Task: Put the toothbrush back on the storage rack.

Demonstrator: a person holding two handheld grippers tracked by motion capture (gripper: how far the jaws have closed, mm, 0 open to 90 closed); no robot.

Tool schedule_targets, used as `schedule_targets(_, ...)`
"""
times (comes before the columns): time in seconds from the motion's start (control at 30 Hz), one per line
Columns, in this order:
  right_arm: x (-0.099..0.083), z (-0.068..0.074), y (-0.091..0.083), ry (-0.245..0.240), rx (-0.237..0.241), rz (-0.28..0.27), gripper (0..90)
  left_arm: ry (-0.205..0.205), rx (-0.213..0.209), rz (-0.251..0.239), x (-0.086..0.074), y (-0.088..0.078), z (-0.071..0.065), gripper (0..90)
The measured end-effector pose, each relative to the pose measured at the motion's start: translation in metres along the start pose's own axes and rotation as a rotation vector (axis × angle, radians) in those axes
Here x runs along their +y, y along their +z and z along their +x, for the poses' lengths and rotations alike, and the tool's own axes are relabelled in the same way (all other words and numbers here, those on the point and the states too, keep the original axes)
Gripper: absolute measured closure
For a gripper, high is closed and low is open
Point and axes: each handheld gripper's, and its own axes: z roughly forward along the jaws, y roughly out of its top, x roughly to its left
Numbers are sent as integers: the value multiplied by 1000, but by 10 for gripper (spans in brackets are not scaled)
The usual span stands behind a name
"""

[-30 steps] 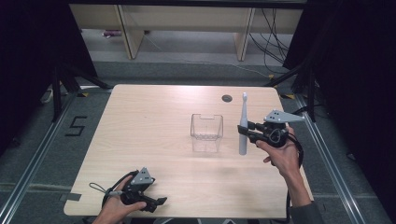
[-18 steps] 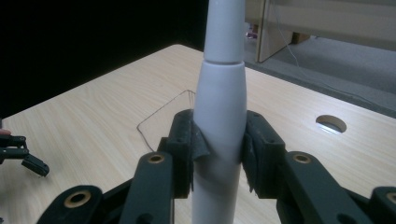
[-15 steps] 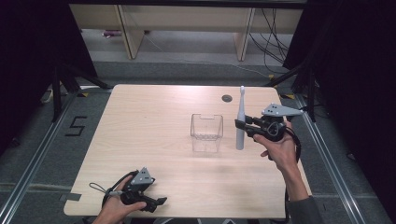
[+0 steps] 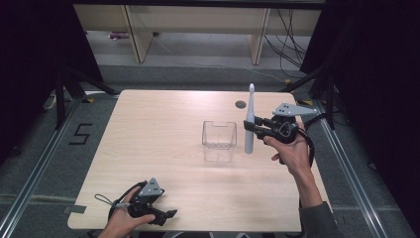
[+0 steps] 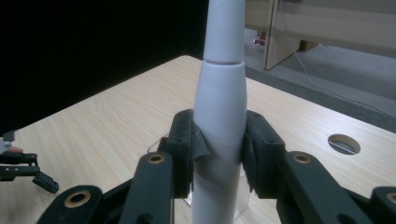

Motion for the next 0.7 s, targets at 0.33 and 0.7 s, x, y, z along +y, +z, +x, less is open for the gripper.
schedule_targets(0.33,15,5,13,-12,14,-11,667,-1,0,-3,0,0,0,149)
schedule_targets(0.7,25,9,31,-13,43,-7,668,-3,1,-5,0,0,0,149)
